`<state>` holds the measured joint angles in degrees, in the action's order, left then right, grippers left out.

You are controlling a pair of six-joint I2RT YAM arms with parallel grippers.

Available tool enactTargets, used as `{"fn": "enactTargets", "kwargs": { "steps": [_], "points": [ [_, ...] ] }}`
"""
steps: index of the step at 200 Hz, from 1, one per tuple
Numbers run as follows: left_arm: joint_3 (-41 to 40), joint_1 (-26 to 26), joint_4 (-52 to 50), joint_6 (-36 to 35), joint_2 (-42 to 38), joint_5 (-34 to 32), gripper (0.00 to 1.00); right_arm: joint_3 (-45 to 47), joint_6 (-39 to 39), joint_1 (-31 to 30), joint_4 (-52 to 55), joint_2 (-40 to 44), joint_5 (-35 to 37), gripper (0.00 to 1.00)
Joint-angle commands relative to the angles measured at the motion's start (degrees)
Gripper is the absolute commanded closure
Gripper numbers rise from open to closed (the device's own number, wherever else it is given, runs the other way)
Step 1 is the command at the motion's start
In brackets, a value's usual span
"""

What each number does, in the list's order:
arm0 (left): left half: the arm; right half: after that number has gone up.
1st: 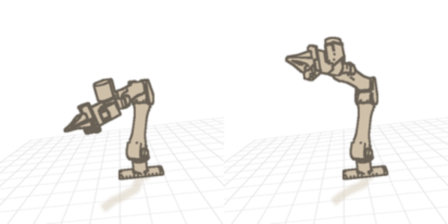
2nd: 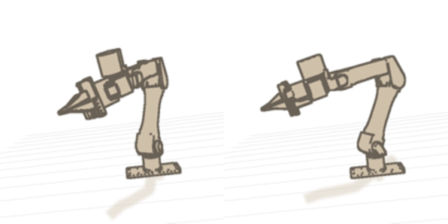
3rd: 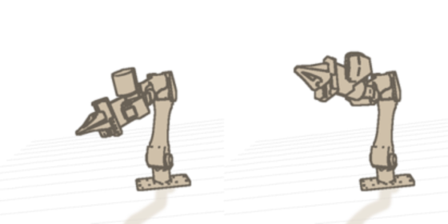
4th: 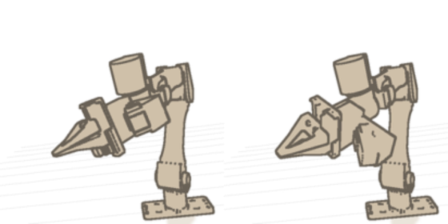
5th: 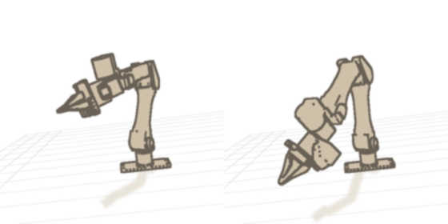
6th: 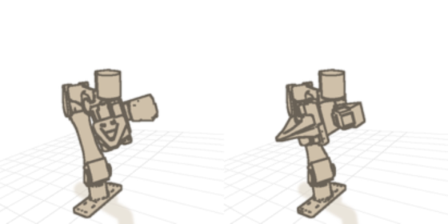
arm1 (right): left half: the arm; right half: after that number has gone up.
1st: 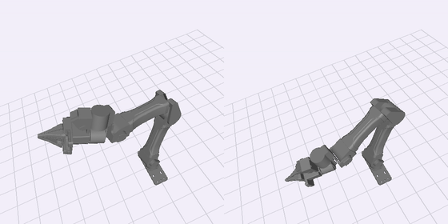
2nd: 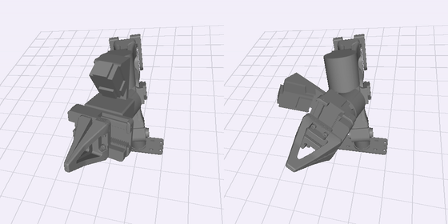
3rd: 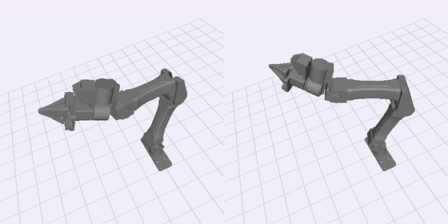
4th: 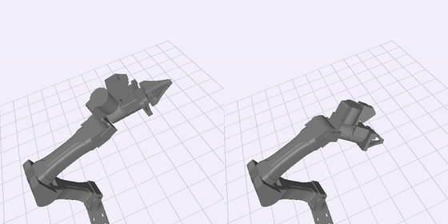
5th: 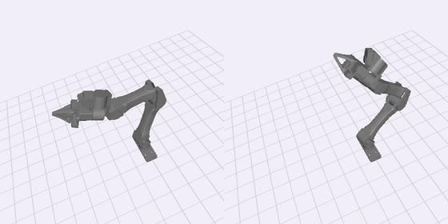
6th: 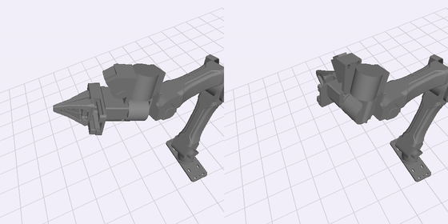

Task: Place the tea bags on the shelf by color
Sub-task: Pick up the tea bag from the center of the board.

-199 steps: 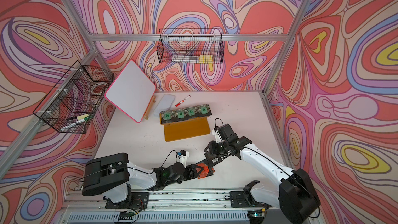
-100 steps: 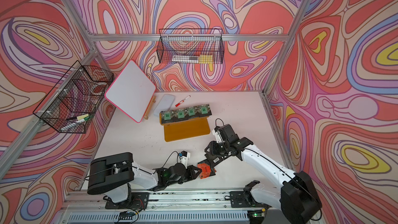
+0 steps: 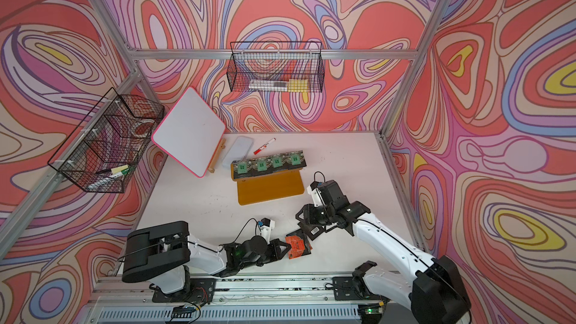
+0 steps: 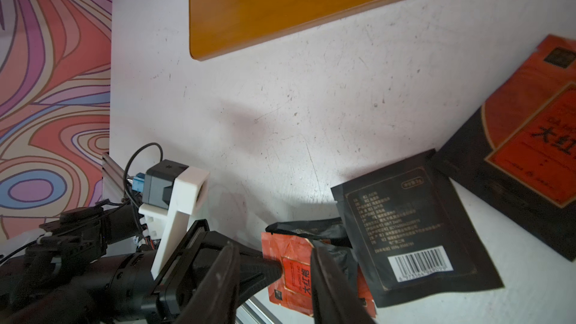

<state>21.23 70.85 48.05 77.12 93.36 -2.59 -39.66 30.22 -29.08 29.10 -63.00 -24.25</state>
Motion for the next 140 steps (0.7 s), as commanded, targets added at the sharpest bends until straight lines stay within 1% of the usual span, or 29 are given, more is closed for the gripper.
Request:
{"fn": "enactTargets", "kwargs": {
  "steps": [1,26,57,92,119,140],
  "points": [
    [-0.44,-1.01,-6.12,-4.09,-4.88,1.14,1.0,1.05,-1.89,-0.41,-3.32,0.79,-2.28,0.6],
    [-0.12,-2.91,-14.47,-7.53,-10.58,3.16,1.0,0.83,-2.88,-0.37,-4.89,-0.18,-4.95,0.6],
    [0.08,-6.41,-25.31,-12.67,-17.83,7.64,1.0,1.07,-3.66,-0.36,-7.61,-0.63,-7.64,0.6],
    [0.06,-10.13,-38.11,-18.77,-26.78,9.7,1.0,1.7,-4.92,-0.78,-10.72,-1.32,-10.15,0.6],
    [-0.14,-12.99,-44.71,-23.96,-32.59,12.36,1.0,0.87,-6.44,-2.47,-10.28,-3.53,-9.95,0.6],
    [0.42,-14.3,-48.43,-28.85,-35.63,14.46,1.0,-0.15,-8.11,-5.58,-9.92,-5.51,-9.45,0.6]
  ]
}}
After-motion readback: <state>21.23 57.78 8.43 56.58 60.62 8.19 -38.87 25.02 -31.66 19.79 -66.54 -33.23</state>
